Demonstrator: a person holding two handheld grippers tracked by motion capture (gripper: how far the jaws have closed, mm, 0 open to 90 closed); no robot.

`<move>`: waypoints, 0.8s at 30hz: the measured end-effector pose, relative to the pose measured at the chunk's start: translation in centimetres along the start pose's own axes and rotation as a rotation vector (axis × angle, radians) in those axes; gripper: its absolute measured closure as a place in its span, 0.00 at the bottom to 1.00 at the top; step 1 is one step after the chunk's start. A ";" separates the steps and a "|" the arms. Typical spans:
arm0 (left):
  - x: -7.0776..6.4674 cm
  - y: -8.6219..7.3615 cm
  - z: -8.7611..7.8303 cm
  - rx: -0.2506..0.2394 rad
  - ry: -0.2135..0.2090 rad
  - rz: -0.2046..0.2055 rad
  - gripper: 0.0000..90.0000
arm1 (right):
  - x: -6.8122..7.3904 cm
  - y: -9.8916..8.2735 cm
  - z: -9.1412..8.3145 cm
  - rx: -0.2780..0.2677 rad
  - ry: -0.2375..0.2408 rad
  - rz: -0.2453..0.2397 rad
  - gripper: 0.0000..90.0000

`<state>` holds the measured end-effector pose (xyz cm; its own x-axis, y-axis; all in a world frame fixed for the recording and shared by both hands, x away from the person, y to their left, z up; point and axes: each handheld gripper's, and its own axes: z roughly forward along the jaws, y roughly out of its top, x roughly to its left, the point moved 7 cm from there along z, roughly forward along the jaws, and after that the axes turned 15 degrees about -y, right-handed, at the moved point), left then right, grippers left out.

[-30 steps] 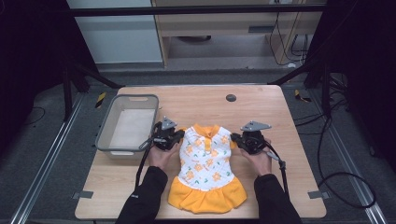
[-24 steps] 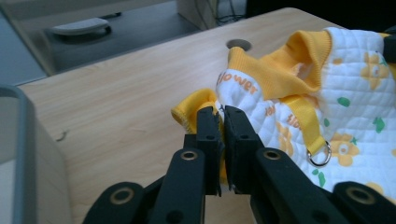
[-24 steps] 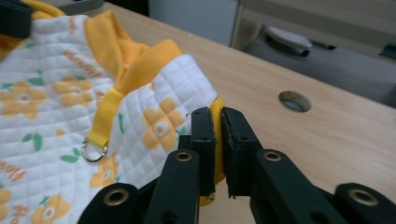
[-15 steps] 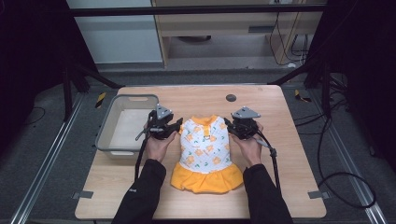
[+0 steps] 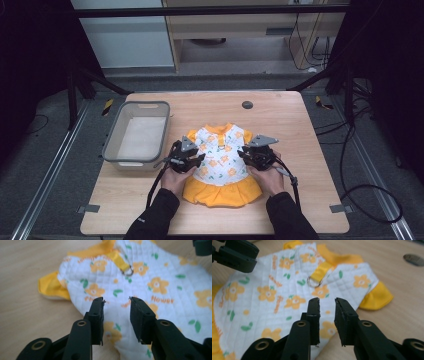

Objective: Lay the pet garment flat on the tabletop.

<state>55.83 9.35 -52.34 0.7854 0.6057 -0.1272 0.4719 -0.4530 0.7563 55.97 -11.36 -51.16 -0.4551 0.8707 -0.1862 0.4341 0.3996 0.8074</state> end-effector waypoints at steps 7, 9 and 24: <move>0.1 -2.0 1.1 0.032 -0.013 -0.027 0.73 | 0.7 -2.7 0.8 0.072 0.031 -0.020 0.90; 0.1 -2.0 1.1 0.023 -0.018 -0.038 0.74 | 1.0 -3.2 1.2 0.094 0.030 -0.032 0.91; -0.1 -1.5 -0.2 -0.016 -0.022 -0.049 0.62 | 0.6 -2.9 1.1 0.058 0.000 -0.022 0.94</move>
<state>55.01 10.08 -53.32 0.7701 0.6125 -0.1783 0.5038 -0.4125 0.7589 55.24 -11.65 -54.20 -0.4652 0.8615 -0.2035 0.4683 0.4346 0.7693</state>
